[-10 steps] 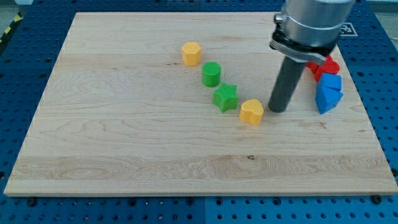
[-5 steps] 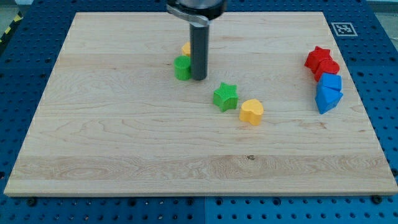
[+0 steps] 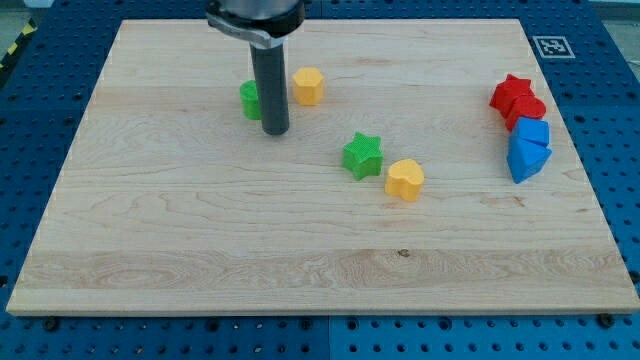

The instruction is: Push the green circle horizontally to the yellow hexagon

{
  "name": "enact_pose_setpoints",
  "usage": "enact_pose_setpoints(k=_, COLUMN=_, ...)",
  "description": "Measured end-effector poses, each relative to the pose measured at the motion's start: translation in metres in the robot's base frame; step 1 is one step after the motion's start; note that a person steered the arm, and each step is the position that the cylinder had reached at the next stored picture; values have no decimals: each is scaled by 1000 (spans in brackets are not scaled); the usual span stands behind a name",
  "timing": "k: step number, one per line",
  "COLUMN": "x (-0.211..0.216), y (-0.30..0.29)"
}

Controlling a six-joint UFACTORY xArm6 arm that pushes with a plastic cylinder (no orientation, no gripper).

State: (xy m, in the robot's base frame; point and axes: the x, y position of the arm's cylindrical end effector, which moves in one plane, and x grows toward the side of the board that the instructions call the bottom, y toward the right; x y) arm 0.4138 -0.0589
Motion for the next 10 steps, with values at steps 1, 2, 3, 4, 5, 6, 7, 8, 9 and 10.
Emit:
enact_pose_setpoints(k=1, x=6, y=-26)
enact_pose_setpoints(k=2, x=-11, y=-51)
enact_pose_setpoints(k=3, x=-15, y=-34)
enact_pose_setpoints(k=4, x=-15, y=-16)
enact_pose_setpoints(k=5, x=-15, y=-15)
enact_pose_setpoints(k=6, x=-11, y=-26)
enact_pose_setpoints(k=7, x=-15, y=-33)
enact_pose_setpoints(k=8, x=-20, y=-32)
enact_pose_setpoints(k=9, x=-26, y=-30)
enact_pose_setpoints(k=10, x=-31, y=-30)
